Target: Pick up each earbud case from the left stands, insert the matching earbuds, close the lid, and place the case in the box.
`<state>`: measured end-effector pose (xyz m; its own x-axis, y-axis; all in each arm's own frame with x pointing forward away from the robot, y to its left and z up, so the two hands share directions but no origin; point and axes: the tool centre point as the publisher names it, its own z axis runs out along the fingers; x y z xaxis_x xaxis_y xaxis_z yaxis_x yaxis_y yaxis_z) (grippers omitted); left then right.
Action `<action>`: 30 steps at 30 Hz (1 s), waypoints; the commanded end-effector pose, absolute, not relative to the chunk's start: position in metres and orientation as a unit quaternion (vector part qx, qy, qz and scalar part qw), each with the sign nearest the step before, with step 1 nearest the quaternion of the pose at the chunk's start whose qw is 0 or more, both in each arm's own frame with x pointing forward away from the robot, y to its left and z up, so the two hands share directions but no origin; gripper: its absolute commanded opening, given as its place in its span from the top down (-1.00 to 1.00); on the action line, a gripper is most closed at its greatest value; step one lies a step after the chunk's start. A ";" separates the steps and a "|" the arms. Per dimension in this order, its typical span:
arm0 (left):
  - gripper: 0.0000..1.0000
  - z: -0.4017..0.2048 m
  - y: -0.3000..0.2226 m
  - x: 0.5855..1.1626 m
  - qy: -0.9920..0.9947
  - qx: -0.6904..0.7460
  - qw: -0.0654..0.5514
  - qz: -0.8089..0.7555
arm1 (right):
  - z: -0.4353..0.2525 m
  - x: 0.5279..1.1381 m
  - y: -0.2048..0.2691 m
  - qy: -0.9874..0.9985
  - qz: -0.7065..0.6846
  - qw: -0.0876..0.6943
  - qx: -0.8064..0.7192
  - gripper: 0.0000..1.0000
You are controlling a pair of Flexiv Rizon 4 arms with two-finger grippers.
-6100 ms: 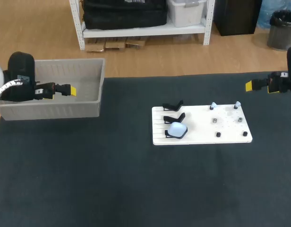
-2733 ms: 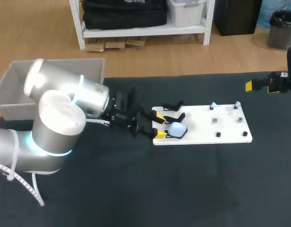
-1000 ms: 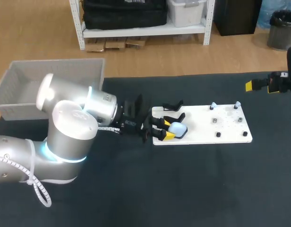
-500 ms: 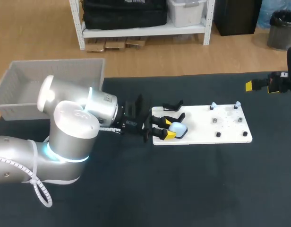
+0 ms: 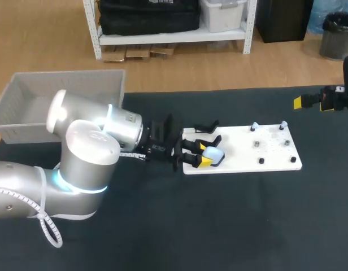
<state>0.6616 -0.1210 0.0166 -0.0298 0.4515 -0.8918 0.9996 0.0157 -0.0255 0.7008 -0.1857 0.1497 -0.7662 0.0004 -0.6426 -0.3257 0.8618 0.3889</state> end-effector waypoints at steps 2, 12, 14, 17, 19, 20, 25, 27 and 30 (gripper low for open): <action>1.00 0.014 -0.121 0.661 0.612 0.590 0.370 -0.375 | 0.150 0.701 -0.186 0.907 0.246 0.330 -0.090 -1.00; 1.00 0.029 -0.111 0.657 0.601 0.589 0.392 -0.372 | 0.150 0.701 -0.186 0.907 0.246 0.330 -0.090 -1.00; 1.00 0.036 -0.108 0.655 0.594 0.589 0.401 -0.373 | 0.150 0.701 -0.186 0.907 0.246 0.330 -0.090 -1.00; 1.00 0.051 -0.108 0.653 0.585 0.586 0.414 -0.378 | 0.150 0.701 -0.186 0.907 0.246 0.330 -0.090 -1.00; 1.00 0.064 -0.109 0.651 0.575 0.583 0.427 -0.382 | 0.150 0.701 -0.186 0.907 0.246 0.330 -0.090 -1.00; 1.00 0.070 -0.110 0.651 0.570 0.582 0.434 -0.384 | 0.150 0.701 -0.186 0.907 0.246 0.330 -0.090 -1.00; 1.00 0.098 -0.116 0.653 0.545 0.574 0.468 -0.393 | 0.150 0.701 -0.186 0.907 0.246 0.330 -0.090 -1.00; 1.00 0.106 -0.117 0.656 0.541 0.568 0.476 -0.397 | 0.150 0.701 -0.186 0.907 0.246 0.330 -0.090 -1.00; 1.00 0.116 -0.116 0.661 0.541 0.558 0.478 -0.410 | 0.150 0.701 -0.186 0.907 0.246 0.330 -0.090 -1.00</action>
